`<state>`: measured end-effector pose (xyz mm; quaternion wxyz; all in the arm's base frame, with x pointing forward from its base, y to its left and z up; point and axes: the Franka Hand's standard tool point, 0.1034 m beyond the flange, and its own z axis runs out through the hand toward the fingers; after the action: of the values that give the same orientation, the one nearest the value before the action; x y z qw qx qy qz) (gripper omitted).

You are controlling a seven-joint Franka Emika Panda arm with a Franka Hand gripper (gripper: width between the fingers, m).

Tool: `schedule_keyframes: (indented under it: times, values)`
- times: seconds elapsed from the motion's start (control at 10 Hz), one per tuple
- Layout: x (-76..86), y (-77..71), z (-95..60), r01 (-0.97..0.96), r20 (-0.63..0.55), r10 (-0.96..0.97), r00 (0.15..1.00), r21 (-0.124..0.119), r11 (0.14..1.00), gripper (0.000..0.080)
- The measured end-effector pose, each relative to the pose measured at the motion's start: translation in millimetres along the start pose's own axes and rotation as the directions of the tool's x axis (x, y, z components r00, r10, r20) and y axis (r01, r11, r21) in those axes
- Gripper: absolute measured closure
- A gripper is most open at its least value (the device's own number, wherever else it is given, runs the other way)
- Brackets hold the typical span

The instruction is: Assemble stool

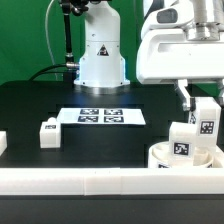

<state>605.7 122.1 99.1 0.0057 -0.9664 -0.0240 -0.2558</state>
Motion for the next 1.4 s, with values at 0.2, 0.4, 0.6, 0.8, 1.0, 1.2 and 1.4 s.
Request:
schedule_keyframes:
  times: [0.2,0.4,0.6,0.8,1.0,1.2,1.4]
  values:
    - [-4.3,1.4,1.1,0.001,0.006,-0.001,1.000,-0.002,1.000,0.0462]
    - [-6.6,0.9,1.5,0.003,-0.006,-0.003,1.000,-0.002,1.000,0.0462]
    - [-6.6,-0.1,1.7,0.009,-0.052,-0.009,0.999,0.000,1.000,0.0462]
    - [-6.3,-0.1,1.9,0.011,-0.050,-0.011,0.999,0.000,1.000,0.0462]
    - [-6.5,-0.1,2.0,0.012,-0.050,-0.012,0.999,0.000,1.000,0.0265]
    - [-4.3,0.8,1.5,0.020,-0.048,-0.020,0.999,-0.002,1.000,0.0186]
    - [0.3,5.4,-2.3,0.024,-0.044,-0.024,0.999,-0.006,1.000,0.0152]
